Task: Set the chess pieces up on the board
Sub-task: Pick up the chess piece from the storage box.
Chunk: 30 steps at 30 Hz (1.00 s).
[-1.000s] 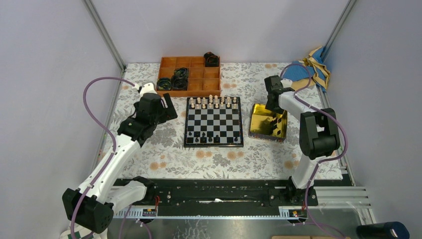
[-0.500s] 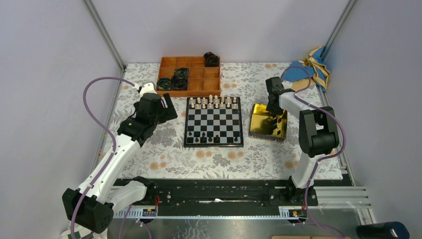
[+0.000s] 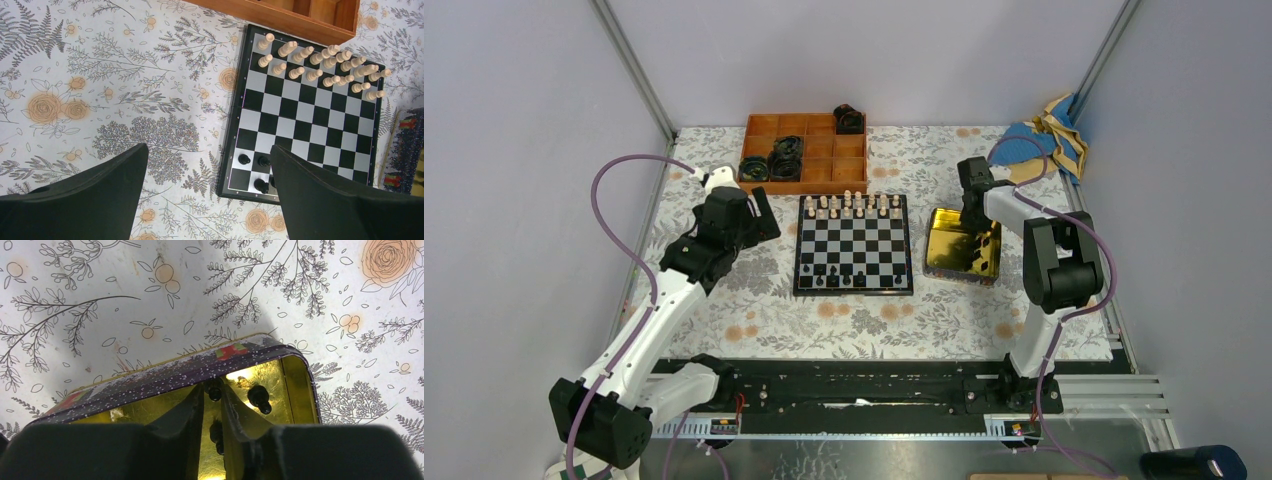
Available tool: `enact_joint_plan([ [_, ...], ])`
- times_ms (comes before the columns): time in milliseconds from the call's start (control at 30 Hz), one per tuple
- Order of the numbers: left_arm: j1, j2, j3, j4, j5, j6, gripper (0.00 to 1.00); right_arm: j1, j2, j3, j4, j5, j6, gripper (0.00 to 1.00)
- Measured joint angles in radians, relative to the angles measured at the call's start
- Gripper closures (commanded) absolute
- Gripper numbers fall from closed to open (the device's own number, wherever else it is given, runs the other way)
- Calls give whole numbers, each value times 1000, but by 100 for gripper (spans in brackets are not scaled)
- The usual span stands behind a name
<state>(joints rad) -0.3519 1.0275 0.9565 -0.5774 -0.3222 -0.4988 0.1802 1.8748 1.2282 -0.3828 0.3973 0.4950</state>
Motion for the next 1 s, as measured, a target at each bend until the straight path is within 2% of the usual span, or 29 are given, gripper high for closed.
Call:
enact_joint_plan([
  [67,0,0,0,0,0,0,1,-2,0,-3,0,0,0,84],
  [433,0,0,0,0,0,0,1,-5,0,-5,1,0,2,99],
  [1000,0,0,-5,0,0,0,1,10,-76,1,-29,-69,-3,100],
])
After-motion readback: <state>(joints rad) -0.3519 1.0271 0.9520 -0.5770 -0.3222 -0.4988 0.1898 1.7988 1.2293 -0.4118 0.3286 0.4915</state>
